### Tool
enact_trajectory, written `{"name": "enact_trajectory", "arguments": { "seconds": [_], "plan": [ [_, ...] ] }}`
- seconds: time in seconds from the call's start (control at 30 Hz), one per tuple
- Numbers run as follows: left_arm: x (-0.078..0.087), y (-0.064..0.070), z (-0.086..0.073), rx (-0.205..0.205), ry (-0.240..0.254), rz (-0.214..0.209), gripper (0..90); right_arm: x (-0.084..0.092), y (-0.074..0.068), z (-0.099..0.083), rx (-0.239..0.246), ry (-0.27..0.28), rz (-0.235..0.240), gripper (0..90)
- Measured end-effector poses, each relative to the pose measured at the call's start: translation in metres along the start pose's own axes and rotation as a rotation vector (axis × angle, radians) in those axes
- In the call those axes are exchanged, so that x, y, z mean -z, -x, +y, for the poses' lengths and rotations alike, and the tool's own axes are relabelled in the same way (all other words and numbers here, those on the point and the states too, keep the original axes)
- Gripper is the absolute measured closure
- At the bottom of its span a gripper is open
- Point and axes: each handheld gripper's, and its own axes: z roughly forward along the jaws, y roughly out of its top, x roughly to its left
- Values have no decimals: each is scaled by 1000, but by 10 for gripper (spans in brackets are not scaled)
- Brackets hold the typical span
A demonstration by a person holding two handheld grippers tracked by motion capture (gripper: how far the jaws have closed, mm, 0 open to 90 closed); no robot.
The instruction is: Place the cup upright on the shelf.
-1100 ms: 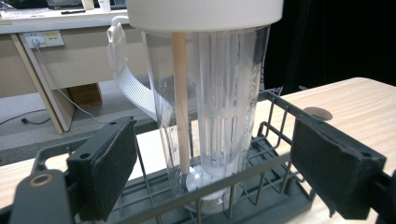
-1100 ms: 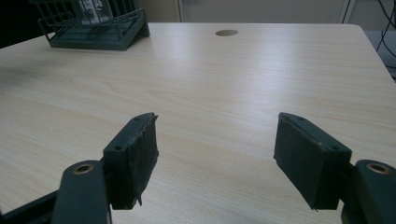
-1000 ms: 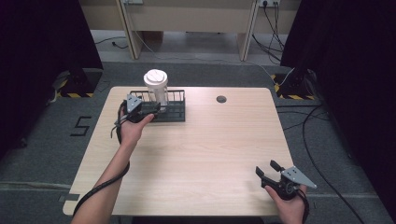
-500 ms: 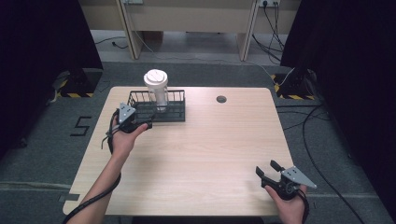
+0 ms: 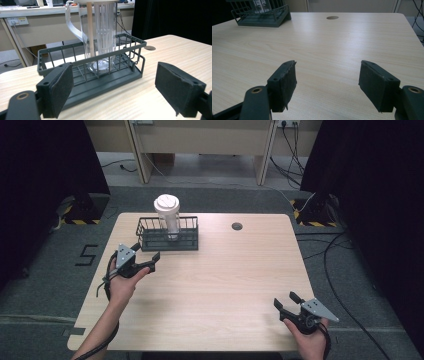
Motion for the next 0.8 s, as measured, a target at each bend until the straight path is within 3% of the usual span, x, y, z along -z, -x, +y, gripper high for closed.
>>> {"name": "enact_trajectory", "arguments": {
  "seconds": [0.43, 0.7, 0.8],
  "plan": [
    [35, 1, -21, -14, -15, 1, 151, 0, 0, 0, 2, 0, -3, 307],
    [54, 11, -43, -24, -40, -14, 152, 0, 0, 0, 2, 0, -5, 306],
    [59, 15, -53, -49, -58, -15, 152, 0, 0, 0, 2, -2, -4, 307]
  ]
}}
